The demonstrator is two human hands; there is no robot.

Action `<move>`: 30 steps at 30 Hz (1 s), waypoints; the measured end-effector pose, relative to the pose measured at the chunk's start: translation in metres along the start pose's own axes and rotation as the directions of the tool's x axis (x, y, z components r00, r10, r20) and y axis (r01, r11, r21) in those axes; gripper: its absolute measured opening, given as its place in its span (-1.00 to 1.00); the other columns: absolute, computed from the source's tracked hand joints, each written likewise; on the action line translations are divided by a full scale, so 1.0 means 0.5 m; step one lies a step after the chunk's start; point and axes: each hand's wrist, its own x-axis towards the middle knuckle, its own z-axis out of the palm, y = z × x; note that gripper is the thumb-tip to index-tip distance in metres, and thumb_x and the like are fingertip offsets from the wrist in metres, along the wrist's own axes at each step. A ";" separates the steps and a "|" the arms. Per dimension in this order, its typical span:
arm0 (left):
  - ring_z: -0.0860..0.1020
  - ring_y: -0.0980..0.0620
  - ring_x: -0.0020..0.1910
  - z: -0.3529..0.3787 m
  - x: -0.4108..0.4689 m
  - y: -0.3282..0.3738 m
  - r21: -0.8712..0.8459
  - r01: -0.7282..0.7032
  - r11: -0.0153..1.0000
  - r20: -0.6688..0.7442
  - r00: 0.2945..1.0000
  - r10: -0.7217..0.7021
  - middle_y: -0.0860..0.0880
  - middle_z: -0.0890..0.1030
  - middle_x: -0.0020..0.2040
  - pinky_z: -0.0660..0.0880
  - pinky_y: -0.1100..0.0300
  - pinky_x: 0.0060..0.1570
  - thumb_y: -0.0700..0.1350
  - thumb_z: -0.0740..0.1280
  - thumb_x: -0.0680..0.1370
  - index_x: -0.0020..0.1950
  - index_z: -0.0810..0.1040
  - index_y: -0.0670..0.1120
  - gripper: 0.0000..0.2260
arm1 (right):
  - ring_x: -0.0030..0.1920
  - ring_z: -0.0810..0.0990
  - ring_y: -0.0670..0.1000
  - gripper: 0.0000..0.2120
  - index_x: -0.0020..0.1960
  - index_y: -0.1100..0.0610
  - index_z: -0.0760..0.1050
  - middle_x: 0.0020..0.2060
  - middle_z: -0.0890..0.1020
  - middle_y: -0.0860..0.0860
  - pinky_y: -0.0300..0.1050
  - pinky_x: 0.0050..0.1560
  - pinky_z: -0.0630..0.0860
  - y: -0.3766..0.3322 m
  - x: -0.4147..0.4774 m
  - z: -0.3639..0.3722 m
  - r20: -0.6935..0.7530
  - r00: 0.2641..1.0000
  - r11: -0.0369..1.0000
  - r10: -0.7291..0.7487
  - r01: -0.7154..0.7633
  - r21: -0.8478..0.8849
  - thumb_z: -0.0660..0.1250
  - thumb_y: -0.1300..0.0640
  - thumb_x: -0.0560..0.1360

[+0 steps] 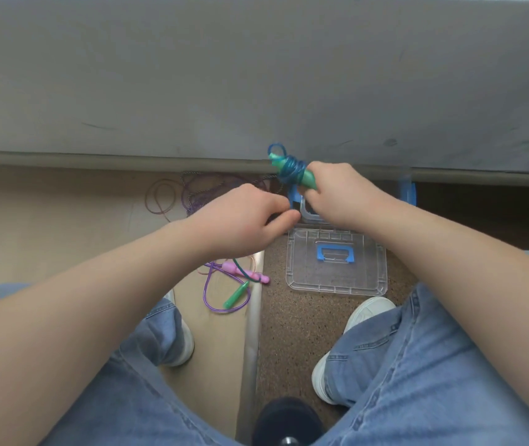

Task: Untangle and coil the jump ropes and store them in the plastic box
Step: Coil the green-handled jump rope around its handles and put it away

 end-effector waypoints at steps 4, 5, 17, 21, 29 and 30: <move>0.28 -0.05 -0.45 -0.039 0.003 -0.007 0.273 -0.168 0.947 -0.109 0.973 0.204 0.05 0.24 -0.51 0.23 0.15 -0.44 0.21 0.10 0.61 -0.39 0.20 0.03 -0.57 | -0.17 0.47 0.16 -0.88 0.11 0.09 0.41 0.02 0.60 0.16 -0.06 -0.18 0.37 -0.024 -0.031 0.024 0.264 0.952 0.952 -0.157 0.217 -0.215 0.21 0.08 0.61; 0.32 -0.07 -0.42 -0.051 0.007 -0.014 0.314 -0.142 0.939 -0.122 0.974 0.188 0.03 0.30 -0.49 0.24 0.16 -0.43 0.24 0.09 0.61 -0.38 0.26 0.01 -0.56 | -0.17 0.46 0.13 -0.90 0.09 0.09 0.39 0.01 0.59 0.14 -0.08 -0.17 0.34 -0.031 -0.039 0.027 0.317 0.923 0.932 -0.220 0.295 -0.211 0.19 0.08 0.63; 0.46 -0.13 -0.26 -0.021 0.001 -0.074 0.057 0.326 0.944 0.000 0.945 -0.326 -0.06 0.50 -0.33 0.35 0.04 -0.24 -0.05 0.09 0.69 -0.25 0.41 -0.07 -0.66 | -0.19 0.51 0.00 -0.94 -0.01 0.10 0.48 -0.18 0.60 -0.01 -0.10 -0.18 0.36 -0.048 -0.043 0.000 -0.099 0.939 0.895 -0.328 0.343 0.285 0.30 0.11 0.59; 0.43 -0.11 -0.28 -0.002 -0.011 -0.036 0.010 0.128 0.992 0.028 0.991 -0.128 0.05 0.43 -0.38 0.30 0.04 -0.26 0.04 0.03 0.69 -0.20 0.39 -0.01 -0.68 | -0.11 0.55 0.17 -0.88 -0.08 0.08 0.38 -0.13 0.61 0.12 -0.04 -0.13 0.38 -0.015 -0.005 -0.010 -0.151 0.985 0.978 -0.081 0.108 0.177 0.23 0.07 0.60; 0.37 -0.13 -0.41 -0.048 -0.005 -0.022 0.391 -0.145 0.909 -0.074 0.979 0.188 0.04 0.34 -0.43 0.22 0.16 -0.42 0.19 -0.06 0.60 -0.27 0.33 -0.02 -0.59 | -0.18 0.50 0.18 -0.90 0.01 0.09 0.33 0.01 0.56 0.18 -0.06 -0.18 0.36 -0.031 -0.034 0.024 0.193 0.971 0.960 -0.145 0.184 -0.209 0.21 0.07 0.61; 0.37 -0.12 -0.41 -0.056 -0.003 -0.028 0.403 -0.144 0.904 -0.091 0.976 0.196 0.03 0.38 -0.42 0.21 0.18 -0.43 0.20 -0.06 0.61 -0.30 0.35 -0.02 -0.56 | -0.24 0.44 0.10 -0.91 0.05 0.08 0.35 0.01 0.56 0.16 -0.08 -0.19 0.33 -0.037 -0.040 0.020 0.229 0.957 0.951 -0.180 0.229 -0.210 0.21 0.07 0.62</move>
